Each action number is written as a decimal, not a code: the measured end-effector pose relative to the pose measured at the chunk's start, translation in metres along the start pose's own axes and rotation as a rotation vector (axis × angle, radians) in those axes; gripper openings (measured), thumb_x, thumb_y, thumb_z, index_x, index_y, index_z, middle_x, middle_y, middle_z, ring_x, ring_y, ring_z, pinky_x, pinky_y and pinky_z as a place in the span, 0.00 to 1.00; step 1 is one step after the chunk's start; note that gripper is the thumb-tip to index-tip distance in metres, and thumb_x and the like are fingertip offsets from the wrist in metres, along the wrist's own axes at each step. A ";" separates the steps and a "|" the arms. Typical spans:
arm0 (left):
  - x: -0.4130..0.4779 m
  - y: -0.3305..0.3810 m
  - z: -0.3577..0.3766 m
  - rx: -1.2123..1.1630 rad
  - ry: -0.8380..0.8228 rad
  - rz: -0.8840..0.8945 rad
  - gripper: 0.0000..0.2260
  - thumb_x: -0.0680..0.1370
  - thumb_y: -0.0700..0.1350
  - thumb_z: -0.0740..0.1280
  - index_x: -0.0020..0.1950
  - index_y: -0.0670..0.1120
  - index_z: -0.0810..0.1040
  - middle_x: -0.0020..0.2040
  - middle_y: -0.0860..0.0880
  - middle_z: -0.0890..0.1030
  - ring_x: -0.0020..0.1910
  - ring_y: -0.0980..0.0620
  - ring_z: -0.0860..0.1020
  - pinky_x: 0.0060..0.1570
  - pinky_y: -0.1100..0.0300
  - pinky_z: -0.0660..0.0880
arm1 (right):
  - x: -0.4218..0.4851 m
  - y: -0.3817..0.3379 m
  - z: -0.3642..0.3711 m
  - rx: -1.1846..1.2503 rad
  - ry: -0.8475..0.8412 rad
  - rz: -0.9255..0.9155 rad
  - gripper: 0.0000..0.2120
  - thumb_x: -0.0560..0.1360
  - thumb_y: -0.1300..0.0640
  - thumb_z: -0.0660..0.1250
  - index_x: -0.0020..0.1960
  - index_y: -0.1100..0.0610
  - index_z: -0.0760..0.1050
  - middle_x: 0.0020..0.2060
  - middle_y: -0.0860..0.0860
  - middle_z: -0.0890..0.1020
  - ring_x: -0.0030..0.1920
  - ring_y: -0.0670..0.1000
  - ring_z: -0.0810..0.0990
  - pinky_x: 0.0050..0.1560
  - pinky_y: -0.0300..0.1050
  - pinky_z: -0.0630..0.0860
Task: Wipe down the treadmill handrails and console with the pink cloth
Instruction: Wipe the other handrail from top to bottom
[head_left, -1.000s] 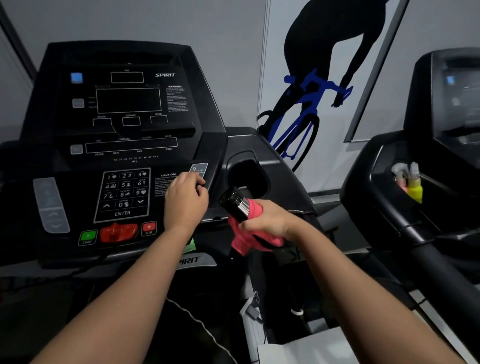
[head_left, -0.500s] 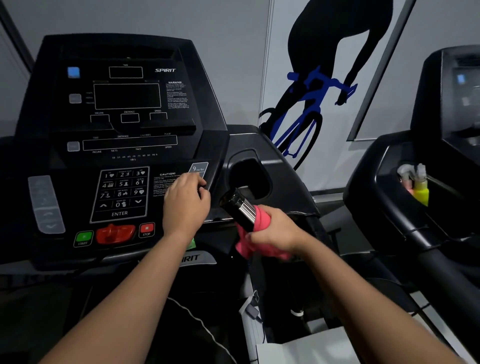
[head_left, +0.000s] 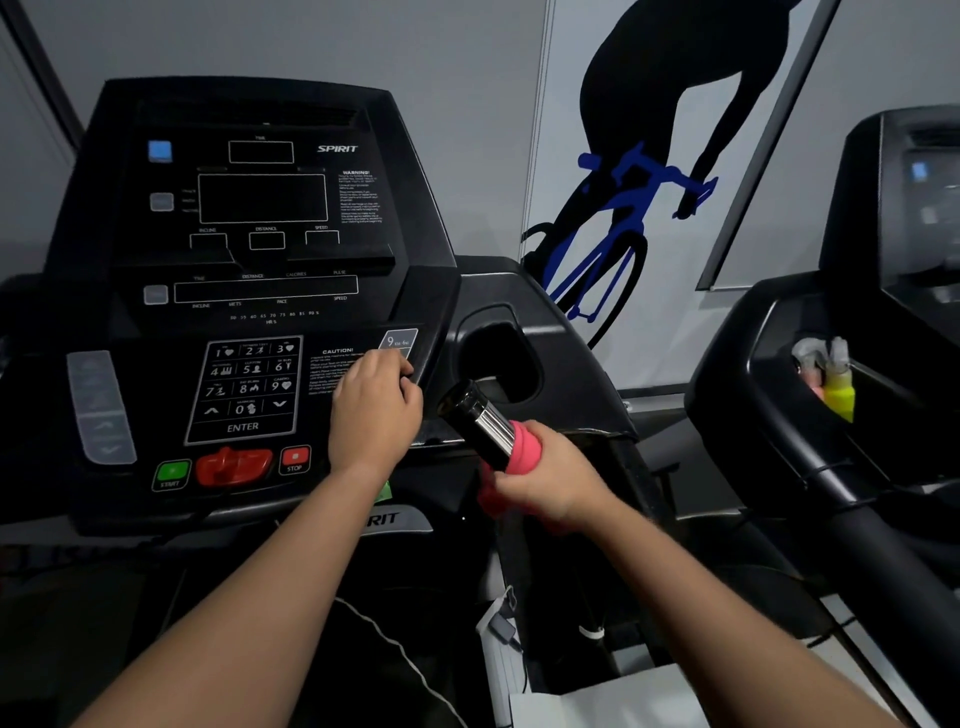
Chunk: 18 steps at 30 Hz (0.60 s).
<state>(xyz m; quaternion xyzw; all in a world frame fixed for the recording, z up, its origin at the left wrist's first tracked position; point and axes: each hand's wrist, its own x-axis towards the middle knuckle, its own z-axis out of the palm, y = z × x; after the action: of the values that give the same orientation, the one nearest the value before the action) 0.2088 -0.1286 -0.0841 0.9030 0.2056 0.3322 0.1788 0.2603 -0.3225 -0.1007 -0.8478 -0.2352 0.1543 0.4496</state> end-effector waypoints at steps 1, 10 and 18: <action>0.000 0.000 0.000 0.001 -0.002 0.002 0.05 0.77 0.39 0.62 0.50 0.44 0.76 0.49 0.50 0.76 0.52 0.51 0.74 0.55 0.56 0.68 | -0.004 0.001 0.007 -0.107 0.110 -0.004 0.23 0.60 0.46 0.74 0.53 0.47 0.74 0.44 0.46 0.81 0.44 0.49 0.80 0.47 0.46 0.77; -0.002 0.000 0.000 -0.006 -0.012 0.002 0.06 0.78 0.39 0.62 0.52 0.43 0.76 0.53 0.49 0.77 0.55 0.50 0.74 0.57 0.55 0.68 | -0.008 0.024 0.028 -0.207 0.342 -0.079 0.32 0.62 0.48 0.75 0.64 0.50 0.70 0.55 0.47 0.77 0.54 0.50 0.77 0.55 0.45 0.73; -0.005 0.002 -0.002 -0.027 -0.025 0.003 0.06 0.77 0.39 0.62 0.52 0.43 0.76 0.53 0.49 0.78 0.55 0.50 0.75 0.57 0.55 0.68 | 0.004 0.017 -0.014 0.058 -0.144 -0.018 0.23 0.52 0.54 0.73 0.47 0.53 0.77 0.39 0.50 0.83 0.37 0.48 0.81 0.45 0.53 0.80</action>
<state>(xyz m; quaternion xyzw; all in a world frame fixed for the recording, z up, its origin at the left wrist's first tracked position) 0.2043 -0.1321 -0.0839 0.9047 0.1977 0.3241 0.1931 0.2743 -0.3381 -0.1071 -0.8191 -0.2698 0.2175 0.4572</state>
